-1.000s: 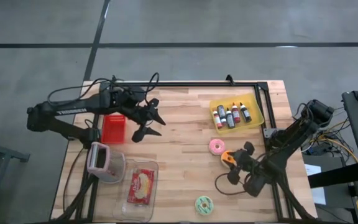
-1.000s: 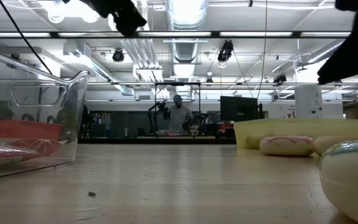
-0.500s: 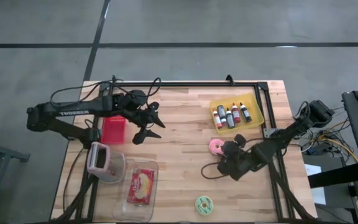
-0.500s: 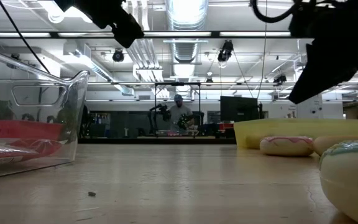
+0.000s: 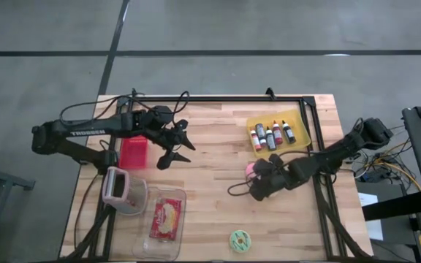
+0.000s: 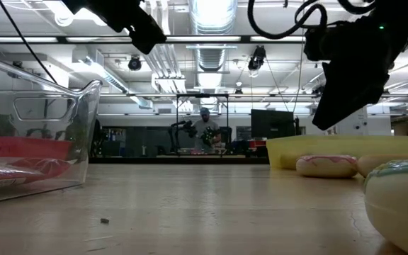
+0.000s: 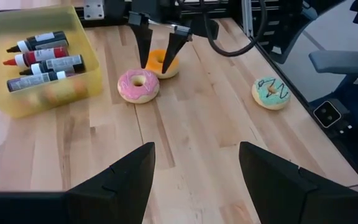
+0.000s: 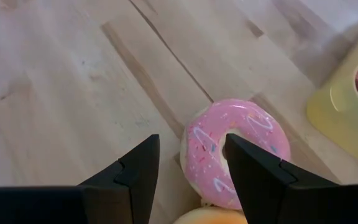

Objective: Pick & Place Food Item
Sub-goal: Put the pink donut into the red bin

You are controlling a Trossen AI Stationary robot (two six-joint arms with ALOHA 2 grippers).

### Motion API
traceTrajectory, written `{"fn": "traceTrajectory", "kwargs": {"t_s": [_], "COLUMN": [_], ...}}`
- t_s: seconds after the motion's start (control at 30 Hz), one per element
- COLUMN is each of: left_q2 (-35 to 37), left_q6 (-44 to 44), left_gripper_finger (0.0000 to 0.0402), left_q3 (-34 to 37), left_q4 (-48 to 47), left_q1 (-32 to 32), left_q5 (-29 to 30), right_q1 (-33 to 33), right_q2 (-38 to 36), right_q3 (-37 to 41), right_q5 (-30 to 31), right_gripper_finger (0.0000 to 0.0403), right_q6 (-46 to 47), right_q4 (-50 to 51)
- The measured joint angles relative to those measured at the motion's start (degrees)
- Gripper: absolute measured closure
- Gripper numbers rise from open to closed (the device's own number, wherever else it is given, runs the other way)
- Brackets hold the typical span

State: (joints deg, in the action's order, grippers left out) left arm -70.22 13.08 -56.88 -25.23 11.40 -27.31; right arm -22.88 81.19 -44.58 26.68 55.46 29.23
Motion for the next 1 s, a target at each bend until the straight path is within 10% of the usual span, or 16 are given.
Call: {"fn": "traceTrajectory", "kwargs": {"t_s": [1.0], "left_q2": [0.0], "left_q6": [0.4], "left_gripper_finger": [0.0165], "left_q3": [0.0], "left_q4": [0.0], "left_q1": [0.0], "left_q5": [-0.1], "right_q1": [2.9], "right_q2": [13.0], "right_q3": [-0.2], "right_q5": [-5.8], "right_gripper_finger": [0.0226], "right_q6": [-0.2], "right_q4": [-3.5]}}
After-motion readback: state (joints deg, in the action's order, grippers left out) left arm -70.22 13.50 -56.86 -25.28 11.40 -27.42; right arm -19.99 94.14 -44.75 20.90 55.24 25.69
